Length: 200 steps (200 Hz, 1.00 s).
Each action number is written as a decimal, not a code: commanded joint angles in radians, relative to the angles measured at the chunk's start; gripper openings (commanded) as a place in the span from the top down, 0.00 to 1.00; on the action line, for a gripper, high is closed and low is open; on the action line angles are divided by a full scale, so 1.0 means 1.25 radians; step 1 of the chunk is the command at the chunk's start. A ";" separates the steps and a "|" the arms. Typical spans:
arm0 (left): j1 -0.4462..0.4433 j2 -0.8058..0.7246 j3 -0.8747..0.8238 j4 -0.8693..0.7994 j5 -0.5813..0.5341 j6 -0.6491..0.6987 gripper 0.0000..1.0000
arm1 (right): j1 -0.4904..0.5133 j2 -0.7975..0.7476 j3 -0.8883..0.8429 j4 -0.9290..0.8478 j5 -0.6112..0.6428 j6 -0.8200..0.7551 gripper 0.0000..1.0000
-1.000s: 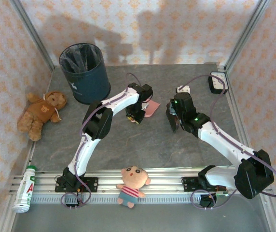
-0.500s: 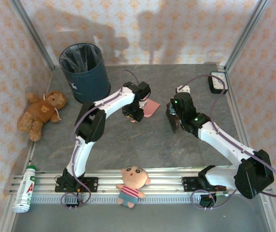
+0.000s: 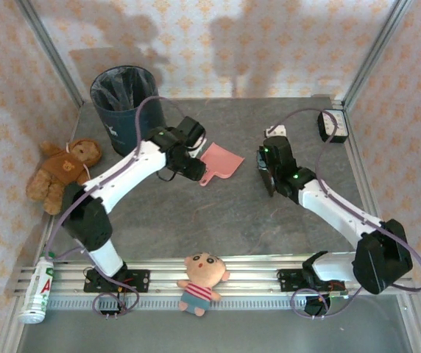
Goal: Sweep away the paper scraps from the table
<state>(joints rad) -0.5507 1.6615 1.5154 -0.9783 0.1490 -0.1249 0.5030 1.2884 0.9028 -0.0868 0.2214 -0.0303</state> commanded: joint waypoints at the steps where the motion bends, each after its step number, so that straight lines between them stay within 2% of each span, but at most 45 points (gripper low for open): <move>1: 0.041 -0.073 -0.066 0.046 0.027 -0.045 0.43 | -0.007 0.029 0.051 0.074 0.037 -0.049 1.00; 38: 0.087 -0.190 -0.177 0.076 0.036 -0.081 0.43 | -0.015 0.096 0.083 0.152 0.039 -0.114 1.00; 75: 0.100 -0.255 -0.246 0.074 0.031 -0.093 0.42 | -0.022 0.172 0.127 0.223 0.001 -0.172 1.00; 122: 0.104 -0.286 -0.277 0.059 0.020 -0.097 0.42 | -0.020 0.258 0.146 0.333 -0.095 -0.247 1.00; 200: 0.106 -0.284 -0.286 0.056 0.024 -0.098 0.41 | 0.012 0.333 0.149 0.380 -0.147 -0.329 1.00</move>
<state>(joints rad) -0.4290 1.3281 1.1687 -0.9070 0.1833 -0.2356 0.4919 1.6882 1.0885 0.3328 0.0807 -0.3950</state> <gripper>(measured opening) 0.585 0.246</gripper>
